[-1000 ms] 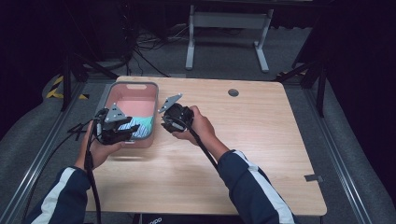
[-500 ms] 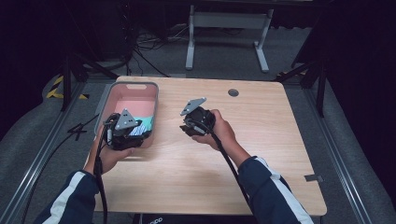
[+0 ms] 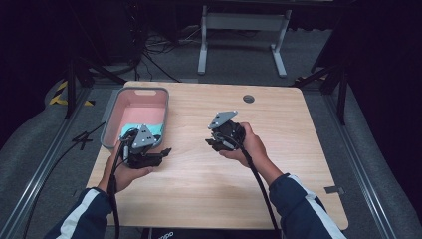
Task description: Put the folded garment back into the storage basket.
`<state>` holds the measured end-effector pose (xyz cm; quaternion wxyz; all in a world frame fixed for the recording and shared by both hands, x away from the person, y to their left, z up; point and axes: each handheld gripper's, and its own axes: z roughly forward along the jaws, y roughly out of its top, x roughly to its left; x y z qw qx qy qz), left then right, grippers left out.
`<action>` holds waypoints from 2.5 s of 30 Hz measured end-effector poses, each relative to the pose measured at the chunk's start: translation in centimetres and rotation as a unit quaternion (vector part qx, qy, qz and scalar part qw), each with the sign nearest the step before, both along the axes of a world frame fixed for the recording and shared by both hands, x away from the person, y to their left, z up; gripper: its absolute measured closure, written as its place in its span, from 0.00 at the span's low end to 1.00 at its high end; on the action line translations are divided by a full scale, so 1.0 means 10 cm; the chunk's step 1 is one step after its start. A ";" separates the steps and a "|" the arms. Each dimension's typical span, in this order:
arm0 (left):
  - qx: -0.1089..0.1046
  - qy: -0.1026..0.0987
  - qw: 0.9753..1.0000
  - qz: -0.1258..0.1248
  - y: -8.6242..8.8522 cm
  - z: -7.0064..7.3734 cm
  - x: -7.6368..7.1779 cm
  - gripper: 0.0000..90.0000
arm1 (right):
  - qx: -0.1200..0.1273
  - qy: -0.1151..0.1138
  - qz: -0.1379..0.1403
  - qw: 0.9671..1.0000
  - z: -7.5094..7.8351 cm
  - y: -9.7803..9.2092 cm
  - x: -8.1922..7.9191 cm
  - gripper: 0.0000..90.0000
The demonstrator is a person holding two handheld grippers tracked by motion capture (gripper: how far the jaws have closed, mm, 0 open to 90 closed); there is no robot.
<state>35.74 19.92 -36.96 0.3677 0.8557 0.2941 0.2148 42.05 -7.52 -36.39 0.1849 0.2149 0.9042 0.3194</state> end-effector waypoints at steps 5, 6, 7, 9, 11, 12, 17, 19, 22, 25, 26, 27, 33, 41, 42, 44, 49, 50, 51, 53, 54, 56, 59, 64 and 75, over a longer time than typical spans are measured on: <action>0.003 0.004 1.000 -0.008 -0.08 -0.04 -0.03 0.43 | -0.008 -0.005 -0.002 1.000 -0.02 -0.09 -0.06 0.60; 0.007 0.003 1.000 -0.011 -0.09 -0.05 -0.04 0.42 | -0.010 -0.007 -0.004 1.000 -0.03 -0.11 -0.08 0.60; 0.008 0.001 1.000 -0.011 -0.11 -0.06 -0.05 0.41 | -0.012 -0.008 -0.004 1.000 -0.03 -0.13 -0.09 0.59; 0.004 0.002 1.000 -0.016 -0.12 -0.07 -0.06 0.39 | -0.015 -0.011 -0.006 1.000 -0.04 -0.18 -0.12 0.58; 0.003 0.004 1.000 -0.021 -0.14 -0.10 -0.07 0.35 | -0.013 -0.010 -0.008 1.000 -0.06 -0.24 -0.15 0.56; 0.003 0.004 1.000 -0.021 -0.14 -0.10 -0.07 0.34 | -0.013 -0.010 -0.008 1.000 -0.06 -0.24 -0.15 0.56; 0.001 0.010 1.000 -0.020 -0.22 -0.21 -0.08 0.28 | -0.016 -0.019 -0.016 1.000 -0.10 -0.43 -0.23 0.52; 0.011 0.015 1.000 -0.023 -0.25 -0.26 -0.09 0.25 | -0.014 -0.017 -0.019 1.000 -0.12 -0.49 -0.26 0.50; 0.024 0.016 0.999 -0.030 -0.28 -0.31 -0.10 0.22 | -0.017 -0.025 -0.026 0.999 -0.14 -0.58 -0.29 0.47; 0.023 0.024 0.999 -0.036 -0.28 -0.38 -0.12 0.20 | -0.009 -0.024 -0.025 0.999 -0.19 -0.69 -0.32 0.42; 0.025 0.023 0.999 -0.037 -0.29 -0.40 -0.12 0.20 | -0.010 -0.024 -0.027 0.999 -0.20 -0.73 -0.33 0.40; 0.031 0.024 0.998 -0.039 -0.30 -0.42 -0.13 0.19 | -0.015 -0.025 -0.031 0.999 -0.22 -0.76 -0.34 0.39; 0.041 0.019 0.998 -0.047 -0.33 -0.54 -0.17 0.19 | -0.013 -0.026 -0.034 0.999 -0.34 -0.97 -0.43 0.36; 0.034 0.033 0.998 -0.045 -0.33 -0.68 -0.23 0.19 | -0.004 -0.020 -0.047 0.999 -0.53 -1.25 -0.55 0.33; 0.033 0.035 0.998 -0.044 -0.32 -0.70 -0.23 0.19 | -0.003 -0.019 -0.050 0.999 -0.55 -1.28 -0.56 0.33; 0.028 0.040 0.998 -0.042 -0.30 -0.75 -0.24 0.19 | 0.003 -0.018 -0.057 0.998 -0.61 -1.38 -0.59 0.32; 0.030 0.050 0.997 -0.045 -0.24 -0.82 -0.26 0.19 | 0.028 -0.004 -0.082 0.996 -0.83 -1.69 -0.68 0.30; 0.026 0.054 0.997 -0.047 -0.23 -0.84 -0.26 0.19 | 0.032 0.001 -0.087 0.996 -0.87 -1.76 -0.71 0.30; 0.023 0.058 0.997 -0.050 -0.22 -0.86 -0.26 0.19 | 0.039 0.006 -0.093 0.995 -0.91 -1.83 -0.72 0.29; 0.024 0.060 0.997 -0.048 -0.21 -0.90 -0.26 0.18 | 0.053 0.017 -0.109 0.992 -0.98 -1.95 -0.76 0.28; 0.022 0.068 0.996 -0.047 -0.21 -0.94 -0.26 0.19 | 0.057 0.019 -0.114 0.992 -1.00 -2.00 -0.78 0.27; 0.024 0.080 0.995 -0.046 -0.20 -1.00 -0.27 0.19 | 0.069 0.031 -0.130 0.989 -1.07 -2.11 -0.82 0.26; 0.012 0.106 0.993 -0.048 -0.18 -1.08 -0.27 0.18 | 0.079 0.042 -0.153 0.984 -1.18 -2.26 -0.86 0.24; -0.009 0.100 0.993 -0.054 -0.17 -1.13 -0.30 0.16 | 0.103 0.045 -0.178 0.978 -1.22 -2.36 -0.87 0.21; -0.009 0.105 0.994 -0.043 -0.18 -1.14 -0.29 0.10 | 0.101 0.044 -0.182 0.977 -1.23 -2.34 -0.87 0.18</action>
